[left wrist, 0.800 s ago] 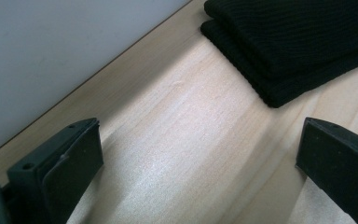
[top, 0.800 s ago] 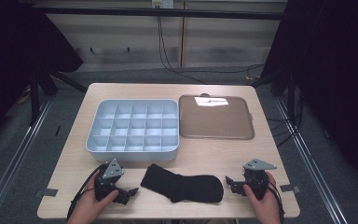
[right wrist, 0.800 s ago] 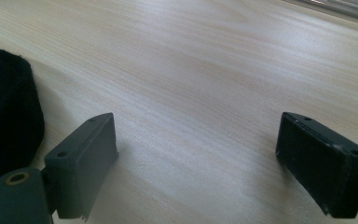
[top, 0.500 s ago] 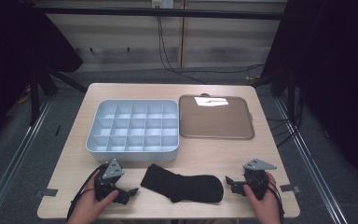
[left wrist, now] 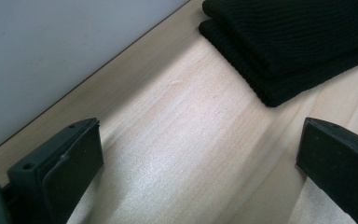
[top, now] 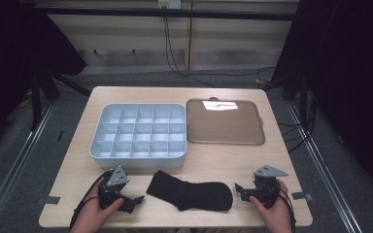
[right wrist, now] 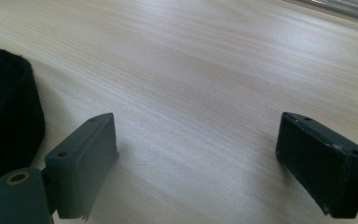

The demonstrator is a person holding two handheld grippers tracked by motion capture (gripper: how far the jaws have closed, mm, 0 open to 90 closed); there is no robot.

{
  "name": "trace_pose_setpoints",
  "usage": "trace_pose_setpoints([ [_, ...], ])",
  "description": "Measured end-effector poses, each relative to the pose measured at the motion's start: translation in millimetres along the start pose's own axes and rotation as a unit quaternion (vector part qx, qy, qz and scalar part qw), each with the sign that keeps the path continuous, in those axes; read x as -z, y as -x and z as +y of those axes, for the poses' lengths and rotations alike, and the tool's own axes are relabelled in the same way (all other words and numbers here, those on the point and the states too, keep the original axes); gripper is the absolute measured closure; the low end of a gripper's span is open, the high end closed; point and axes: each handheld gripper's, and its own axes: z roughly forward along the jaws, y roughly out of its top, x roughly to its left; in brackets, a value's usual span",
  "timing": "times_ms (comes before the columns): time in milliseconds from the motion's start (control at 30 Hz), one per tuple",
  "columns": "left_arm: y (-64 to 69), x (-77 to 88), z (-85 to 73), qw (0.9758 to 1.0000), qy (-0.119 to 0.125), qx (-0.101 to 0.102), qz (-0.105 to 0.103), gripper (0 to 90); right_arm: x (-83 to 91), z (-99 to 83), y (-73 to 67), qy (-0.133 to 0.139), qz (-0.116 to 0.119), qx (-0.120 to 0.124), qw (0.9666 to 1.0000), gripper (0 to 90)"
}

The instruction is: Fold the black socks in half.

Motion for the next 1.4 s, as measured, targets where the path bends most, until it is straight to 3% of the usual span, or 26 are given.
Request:
trace_pose_setpoints([
  [633, 1.6, 1.9, -0.9, 1.0, -0.002, 0.001, -0.001, 0.2, 0.4, 0.5, -0.2, 0.005, 0.003, -0.001, 1.0, 18.1],
  [933, 0.1, 5.9, 1.8, 1.0, -0.008, 0.004, 0.0, 10.6, 5.0, -3.2, -2.5, 0.008, 0.008, 0.001, 0.9999, 22.6],
  [967, 0.3, 6.3, 2.7, 0.9999, -0.01, 0.004, 0.001, 15.5, 7.0, -4.7, -2.4, 0.01, 0.01, 0.002, 0.9999, 25.3],
  [1233, 7.4, 4.2, 12.1, 0.9997, -0.022, -0.002, -0.006, 21.7, 16.6, -10.0, -4.0, 0.005, 0.022, 0.012, 0.9997, 34.7],
  [1300, 9.4, 4.4, 15.9, 0.9998, -0.018, 0.001, -0.01, 23.2, 22.0, -13.2, -6.3, 0.004, 0.036, 0.024, 0.999, 45.7],
  [1400, 11.8, 5.8, 22.9, 0.9998, -0.004, 0.007, -0.016, 23.6, 25.5, -15.0, -7.9, 0.004, 0.043, 0.033, 0.9985, 51.9],
])
